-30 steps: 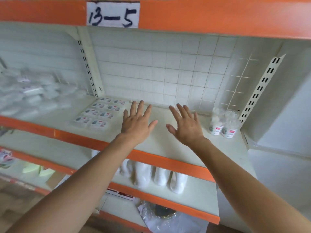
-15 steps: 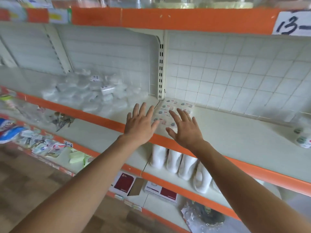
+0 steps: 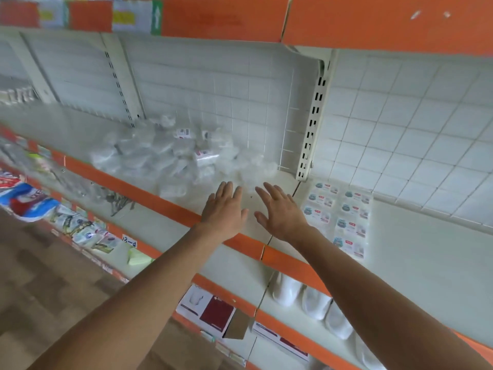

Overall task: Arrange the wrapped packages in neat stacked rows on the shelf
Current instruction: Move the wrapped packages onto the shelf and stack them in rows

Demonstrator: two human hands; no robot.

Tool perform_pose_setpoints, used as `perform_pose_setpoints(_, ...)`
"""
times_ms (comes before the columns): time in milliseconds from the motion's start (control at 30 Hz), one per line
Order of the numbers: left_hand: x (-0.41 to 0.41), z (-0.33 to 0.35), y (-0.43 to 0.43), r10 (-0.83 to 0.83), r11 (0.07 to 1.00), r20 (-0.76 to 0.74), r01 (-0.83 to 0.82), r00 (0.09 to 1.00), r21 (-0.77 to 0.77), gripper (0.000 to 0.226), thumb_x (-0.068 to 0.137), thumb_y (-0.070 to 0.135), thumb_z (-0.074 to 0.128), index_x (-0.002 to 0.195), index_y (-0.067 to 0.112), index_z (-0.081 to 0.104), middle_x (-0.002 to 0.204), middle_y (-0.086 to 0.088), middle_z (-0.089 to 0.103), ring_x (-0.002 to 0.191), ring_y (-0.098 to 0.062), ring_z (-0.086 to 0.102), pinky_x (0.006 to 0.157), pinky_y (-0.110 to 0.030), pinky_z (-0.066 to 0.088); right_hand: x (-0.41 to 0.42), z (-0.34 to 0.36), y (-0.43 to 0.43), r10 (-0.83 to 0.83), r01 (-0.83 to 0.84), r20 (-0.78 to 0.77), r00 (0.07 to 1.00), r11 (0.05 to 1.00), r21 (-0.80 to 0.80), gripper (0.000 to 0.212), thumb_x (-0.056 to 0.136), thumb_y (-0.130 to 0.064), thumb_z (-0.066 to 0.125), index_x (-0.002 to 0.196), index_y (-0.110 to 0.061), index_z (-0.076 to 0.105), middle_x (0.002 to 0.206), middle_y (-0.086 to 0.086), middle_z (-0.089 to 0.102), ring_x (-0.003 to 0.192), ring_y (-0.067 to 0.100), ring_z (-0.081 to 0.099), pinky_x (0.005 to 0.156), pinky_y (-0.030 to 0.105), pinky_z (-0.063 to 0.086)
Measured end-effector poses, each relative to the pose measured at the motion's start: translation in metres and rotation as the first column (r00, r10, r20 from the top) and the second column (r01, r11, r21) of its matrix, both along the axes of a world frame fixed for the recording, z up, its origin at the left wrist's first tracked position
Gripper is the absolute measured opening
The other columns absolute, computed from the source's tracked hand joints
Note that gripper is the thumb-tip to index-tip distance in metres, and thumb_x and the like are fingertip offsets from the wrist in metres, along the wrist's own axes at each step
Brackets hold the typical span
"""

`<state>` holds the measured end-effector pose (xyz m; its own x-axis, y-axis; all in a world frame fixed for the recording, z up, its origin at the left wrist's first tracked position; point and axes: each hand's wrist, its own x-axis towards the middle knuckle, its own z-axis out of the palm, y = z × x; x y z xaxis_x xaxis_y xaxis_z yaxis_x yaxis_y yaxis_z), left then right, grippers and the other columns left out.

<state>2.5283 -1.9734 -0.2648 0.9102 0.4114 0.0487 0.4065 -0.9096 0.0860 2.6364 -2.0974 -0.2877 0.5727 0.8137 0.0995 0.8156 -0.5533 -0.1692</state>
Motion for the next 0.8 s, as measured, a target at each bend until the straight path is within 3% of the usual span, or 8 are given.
perform_pose_setpoints(100, 0.017, -0.006, 0.024, 0.001, 1.000, -0.029, -0.001, 1.000, 0.029, 0.053, 0.100, 0.035, 0.039, 0.144, 0.006, 0.029, 0.153, -0.013, 0.026, 0.145, -0.028, 0.015, 0.114, -0.042, 0.026, 0.014, -0.006, 0.030, 0.008, -0.008, -0.001, 1.000, 0.999, -0.044, 0.067, 0.099, -0.042, 0.041, 0.154, -0.022, 0.010, 0.162, -0.001, 0.004, 0.149, 0.022, 0.005, 0.119, 0.045, 0.013)
perform_pose_setpoints(267, 0.031, -0.018, 0.044, -0.043, 0.999, -0.099, 0.044, 0.994, 0.010, 0.051, 0.099, 0.028, 0.039, 0.145, 0.009, 0.030, 0.142, -0.012, 0.044, 0.142, -0.027, 0.026, 0.114, -0.046, 0.022, 0.027, -0.014, 0.060, -0.021, 0.016, -0.052, 0.998, 0.994, -0.110, 0.068, 0.100, -0.043, 0.039, 0.155, -0.024, 0.003, 0.162, -0.006, -0.002, 0.149, 0.021, 0.001, 0.120, 0.047, 0.012)
perform_pose_setpoints(367, 0.035, -0.020, 0.059, -0.126, 0.991, -0.014, 0.126, 0.992, 0.032, 0.034, 0.097, 0.022, 0.041, 0.127, 0.008, 0.049, 0.115, -0.010, 0.060, 0.114, -0.028, 0.053, 0.100, -0.038, 0.036, 0.031, -0.020, 0.068, -0.069, 0.059, -0.072, 0.995, 0.989, -0.135, 0.067, 0.100, -0.043, 0.038, 0.155, -0.025, 0.002, 0.162, -0.007, 0.002, 0.149, 0.021, 0.001, 0.119, 0.049, 0.013)
perform_pose_setpoints(433, 0.038, -0.022, 0.068, -0.179, 0.983, 0.058, 0.177, 0.982, 0.040, 0.028, 0.095, 0.020, 0.043, 0.117, 0.009, 0.055, 0.106, -0.009, 0.060, 0.101, -0.029, 0.057, 0.089, -0.037, 0.042, 0.031, -0.023, 0.069, -0.108, 0.099, -0.085, 0.991, 0.989, -0.111, 0.065, 0.100, -0.041, 0.041, 0.154, -0.023, 0.011, 0.160, -0.003, 0.013, 0.148, 0.021, 0.007, 0.118, 0.049, 0.017)
perform_pose_setpoints(533, 0.045, -0.025, 0.081, -0.186, 0.982, 0.075, 0.184, 0.980, 0.034, 0.029, 0.094, 0.023, 0.047, 0.119, 0.011, 0.055, 0.116, -0.010, 0.053, 0.108, -0.029, 0.050, 0.090, -0.038, 0.042, 0.027, -0.022, 0.070, -0.179, 0.178, -0.020, 0.984, 0.984, -0.022, 0.053, 0.096, -0.040, 0.049, 0.144, -0.019, 0.039, 0.145, 0.005, 0.036, 0.136, 0.025, 0.030, 0.109, 0.041, 0.033)
perform_pose_setpoints(600, 0.051, -0.026, 0.089, -0.165, 0.985, 0.011, 0.164, 0.986, 0.053, 0.033, 0.094, 0.029, 0.050, 0.122, 0.011, 0.050, 0.124, -0.013, 0.047, 0.117, -0.032, 0.043, 0.097, -0.040, 0.037, 0.023, -0.020, 0.073, -0.252, 0.252, 0.001, 0.968, 0.968, 0.010, 0.047, 0.094, -0.041, 0.053, 0.133, -0.017, 0.048, 0.136, 0.008, 0.041, 0.128, 0.026, 0.039, 0.103, 0.038, 0.038)
perform_pose_setpoints(700, 0.060, -0.025, 0.098, -0.143, 0.986, -0.114, 0.151, 0.983, 0.065, 0.042, 0.094, 0.039, 0.052, 0.125, 0.011, 0.045, 0.126, -0.016, 0.047, 0.119, -0.035, 0.043, 0.099, -0.045, 0.034, 0.021, -0.019, 0.081, -0.357, 0.357, 0.001, 0.934, 0.934, 0.008, 0.042, 0.092, -0.043, 0.056, 0.123, -0.015, 0.051, 0.138, 0.010, 0.038, 0.127, 0.028, 0.040, 0.100, 0.039, 0.039)
perform_pose_setpoints(800, 0.065, -0.026, 0.103, -0.194, 0.978, -0.115, 0.201, 0.974, 0.059, 0.042, 0.093, 0.031, 0.055, 0.128, 0.013, 0.043, 0.124, -0.015, 0.049, 0.116, -0.034, 0.047, 0.096, -0.045, 0.035, 0.019, -0.019, 0.089, -0.441, 0.440, -0.004, 0.898, 0.898, -0.020, 0.043, 0.092, -0.041, 0.059, 0.121, -0.013, 0.047, 0.136, 0.014, 0.040, 0.119, 0.032, 0.046, 0.095, 0.042, 0.044)
